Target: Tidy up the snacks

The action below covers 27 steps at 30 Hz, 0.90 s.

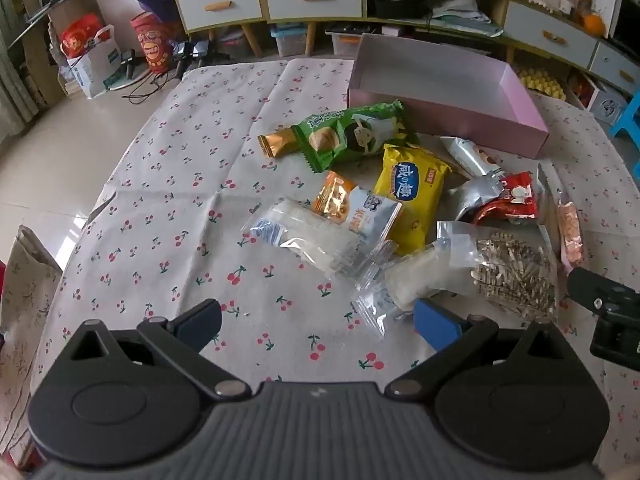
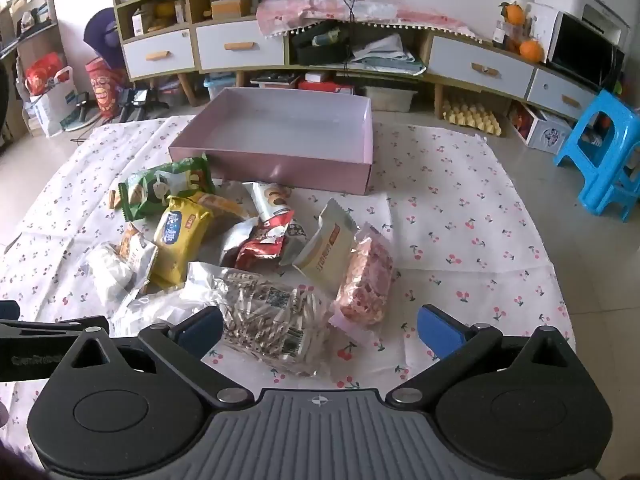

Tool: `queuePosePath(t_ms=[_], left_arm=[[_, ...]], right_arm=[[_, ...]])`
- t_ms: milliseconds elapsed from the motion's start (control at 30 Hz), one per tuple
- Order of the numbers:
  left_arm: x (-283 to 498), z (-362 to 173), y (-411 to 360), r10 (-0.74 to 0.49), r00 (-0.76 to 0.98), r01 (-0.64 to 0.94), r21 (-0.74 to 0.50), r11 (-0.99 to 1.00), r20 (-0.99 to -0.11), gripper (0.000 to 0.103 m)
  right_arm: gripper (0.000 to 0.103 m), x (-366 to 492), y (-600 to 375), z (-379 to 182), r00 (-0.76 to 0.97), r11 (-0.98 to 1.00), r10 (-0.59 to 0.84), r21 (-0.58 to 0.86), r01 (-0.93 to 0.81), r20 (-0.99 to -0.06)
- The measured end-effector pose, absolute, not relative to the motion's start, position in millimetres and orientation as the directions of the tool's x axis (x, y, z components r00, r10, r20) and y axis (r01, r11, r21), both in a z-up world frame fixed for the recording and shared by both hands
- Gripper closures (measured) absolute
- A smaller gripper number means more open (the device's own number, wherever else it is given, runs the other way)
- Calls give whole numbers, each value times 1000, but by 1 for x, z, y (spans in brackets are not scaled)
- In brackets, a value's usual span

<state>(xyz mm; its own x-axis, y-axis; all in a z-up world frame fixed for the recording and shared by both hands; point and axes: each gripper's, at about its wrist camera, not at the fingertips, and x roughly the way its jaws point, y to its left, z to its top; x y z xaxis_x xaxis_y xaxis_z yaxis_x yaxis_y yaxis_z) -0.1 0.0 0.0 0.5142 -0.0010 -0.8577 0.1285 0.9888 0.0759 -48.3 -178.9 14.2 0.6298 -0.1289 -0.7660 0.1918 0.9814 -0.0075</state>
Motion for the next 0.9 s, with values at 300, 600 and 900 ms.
queuePosePath(t_ms=[300, 600, 900], left_arm=[[-5, 2, 0, -13, 528, 138, 71, 988, -849, 0], [-3, 1, 0, -27, 516, 141, 54, 989, -856, 0], [-2, 0, 0, -29, 513, 140, 51, 989, -858, 0]], right_arm=[[0, -51, -180, 17, 642, 976, -153, -15, 215, -751], [0, -52, -181, 12, 635, 973, -165, -21, 228, -754], [0, -52, -181, 12, 634, 973, -164, -19, 230, -756]])
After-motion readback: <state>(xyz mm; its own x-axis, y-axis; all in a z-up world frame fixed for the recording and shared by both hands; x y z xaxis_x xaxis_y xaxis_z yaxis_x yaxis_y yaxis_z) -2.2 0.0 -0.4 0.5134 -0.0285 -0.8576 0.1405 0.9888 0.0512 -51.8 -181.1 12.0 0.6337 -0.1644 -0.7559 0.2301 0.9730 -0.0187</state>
